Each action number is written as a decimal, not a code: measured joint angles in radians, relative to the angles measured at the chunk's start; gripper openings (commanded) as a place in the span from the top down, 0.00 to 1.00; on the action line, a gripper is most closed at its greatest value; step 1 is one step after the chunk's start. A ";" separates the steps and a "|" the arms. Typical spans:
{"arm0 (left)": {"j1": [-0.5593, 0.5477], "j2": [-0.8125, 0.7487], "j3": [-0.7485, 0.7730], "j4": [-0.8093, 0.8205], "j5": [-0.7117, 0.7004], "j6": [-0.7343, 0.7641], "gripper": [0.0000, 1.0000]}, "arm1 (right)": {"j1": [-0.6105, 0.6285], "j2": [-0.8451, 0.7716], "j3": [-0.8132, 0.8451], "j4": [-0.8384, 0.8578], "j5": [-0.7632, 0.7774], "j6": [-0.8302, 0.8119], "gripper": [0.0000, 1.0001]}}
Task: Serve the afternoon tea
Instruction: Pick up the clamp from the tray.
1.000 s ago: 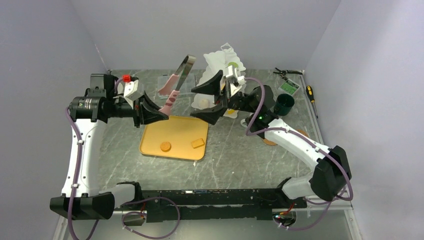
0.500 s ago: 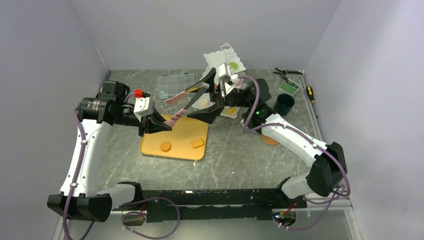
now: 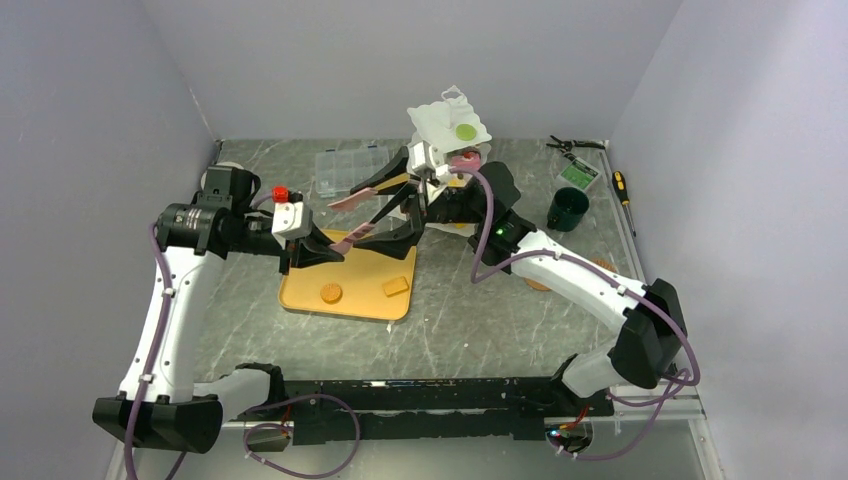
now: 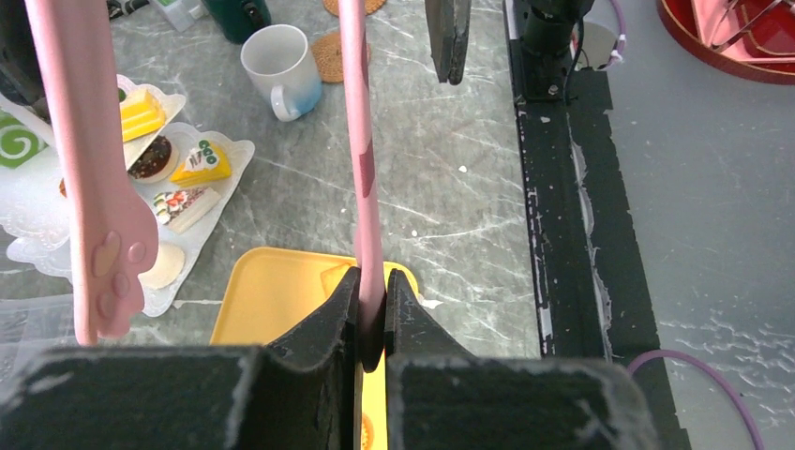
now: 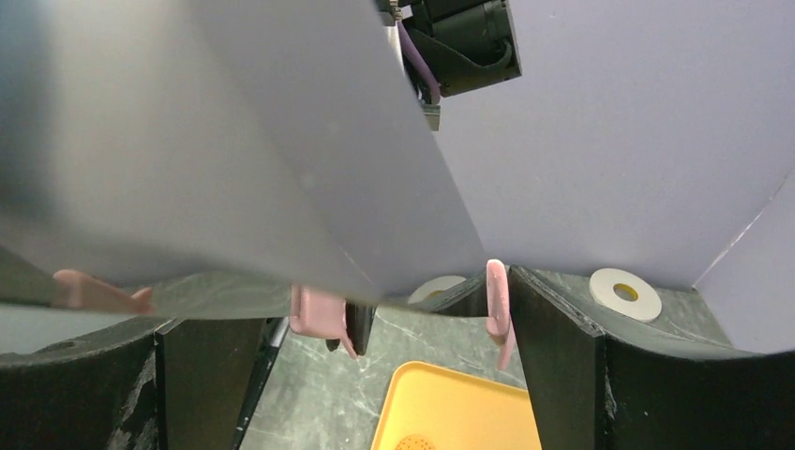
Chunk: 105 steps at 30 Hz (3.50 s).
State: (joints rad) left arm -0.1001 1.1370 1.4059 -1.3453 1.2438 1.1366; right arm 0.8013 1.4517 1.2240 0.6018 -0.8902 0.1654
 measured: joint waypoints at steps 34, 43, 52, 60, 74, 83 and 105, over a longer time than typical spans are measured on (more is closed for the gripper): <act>-0.002 -0.010 -0.008 0.019 -0.041 -0.006 0.97 | 0.047 0.024 0.100 -0.233 0.063 -0.203 0.15; -0.001 -0.010 -0.008 0.020 -0.059 -0.026 0.97 | 0.047 0.033 0.118 -0.271 0.102 -0.234 0.00; -0.005 -0.010 -0.007 0.029 -0.071 -0.057 0.97 | 0.035 -0.036 -0.087 -0.022 0.119 -0.134 0.00; -0.005 -0.016 0.014 0.058 -0.025 -0.085 0.97 | 0.000 -0.035 -0.195 0.203 0.118 0.020 0.00; -0.005 -0.020 0.021 0.026 -0.012 -0.053 0.97 | -0.010 -0.016 -0.047 0.091 0.037 0.019 0.05; -0.005 -0.016 0.021 0.014 -0.012 -0.053 0.97 | -0.007 -0.006 0.061 -0.103 -0.015 -0.076 0.11; -0.005 -0.014 0.021 0.036 -0.023 -0.057 0.97 | 0.009 0.024 0.066 -0.029 -0.017 -0.054 0.25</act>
State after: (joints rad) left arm -0.1055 1.1225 1.4269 -1.3094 1.2205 1.0798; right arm 0.8104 1.4761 1.2900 0.5724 -0.9070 0.1116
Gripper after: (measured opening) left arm 0.102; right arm 0.801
